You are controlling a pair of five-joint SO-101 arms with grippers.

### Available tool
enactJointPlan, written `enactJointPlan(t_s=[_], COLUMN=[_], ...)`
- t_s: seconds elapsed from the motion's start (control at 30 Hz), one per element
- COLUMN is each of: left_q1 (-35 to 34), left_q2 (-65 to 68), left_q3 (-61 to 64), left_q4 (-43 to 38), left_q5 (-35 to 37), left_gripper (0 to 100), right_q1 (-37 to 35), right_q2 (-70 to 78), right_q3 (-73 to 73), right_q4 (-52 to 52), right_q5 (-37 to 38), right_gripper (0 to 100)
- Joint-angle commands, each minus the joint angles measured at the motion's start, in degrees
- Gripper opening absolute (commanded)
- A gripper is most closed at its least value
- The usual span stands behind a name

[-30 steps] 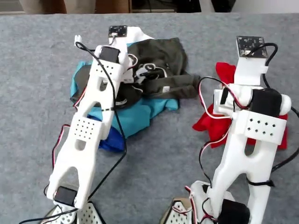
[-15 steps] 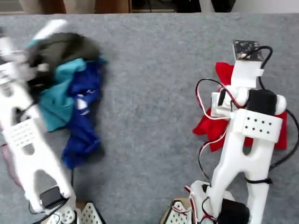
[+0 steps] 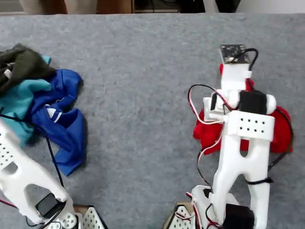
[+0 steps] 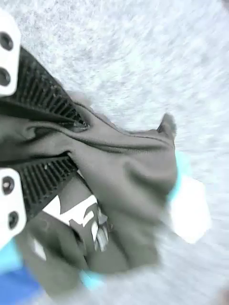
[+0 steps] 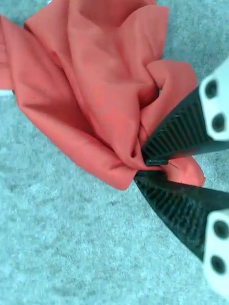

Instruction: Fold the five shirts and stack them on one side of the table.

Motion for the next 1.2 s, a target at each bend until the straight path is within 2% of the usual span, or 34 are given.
enactJointPlan(t_s=[0.0, 0.13, 0.23, 0.43, 0.53, 0.73, 0.83, 0.9, 0.93, 0.97, 1.03, 1.17], left_q1=[7.30, 15.47, 20.66, 29.19, 27.08, 16.09, 12.31, 11.52, 11.52, 11.60, 11.52, 10.11], left_q2=[-9.45, -14.11, -19.65, -30.46, -30.55, -30.55, -30.55, -30.55, -30.73, -31.08, -31.43, -34.15], left_q3=[-2.02, 8.70, 22.86, 61.98, 77.54, 101.01, 105.23, 105.32, 105.05, 104.35, 100.04, 80.70], left_q4=[2.37, 2.29, 2.29, 1.14, -6.24, -30.33, -37.10, -38.77, -38.86, -38.24, -34.90, -22.59], left_q5=[2.11, 3.52, 3.69, -0.79, 0.97, 2.46, 0.79, -3.78, -5.63, -6.86, -6.24, -1.41], left_gripper=[7, 29, 30, 30, 30, 28, 16, 4, 1, 4, 2, 2], right_q1=[-2.86, -3.65, -3.30, -3.21, -3.21, -3.21, -3.21, -3.30, -3.47, -3.56, -3.65, -3.65], right_q2=[-1.89, -1.89, -1.89, -1.45, -1.45, -1.45, -1.45, -1.45, -1.45, -1.45, -1.45, -1.36], right_q3=[-0.04, -0.04, -0.04, 0.04, 0.04, 0.04, 0.04, 0.04, 0.04, 0.04, 0.13, 0.84], right_q4=[-0.88, -1.85, -2.99, -4.22, -4.57, -4.66, -6.42, -7.74, -8.26, -8.70, -9.32, -10.46], right_q5=[0.18, 0.18, 0.18, 0.18, 0.35, 0.53, 0.53, 0.35, 0.26, 0.26, 0.18, 0.18], right_gripper=[0.2, 0.2, 0.2, 0.2, 0.2, 0.2, 0.2, 0.2, 0.2, 0.2, 0.2, 0.2])
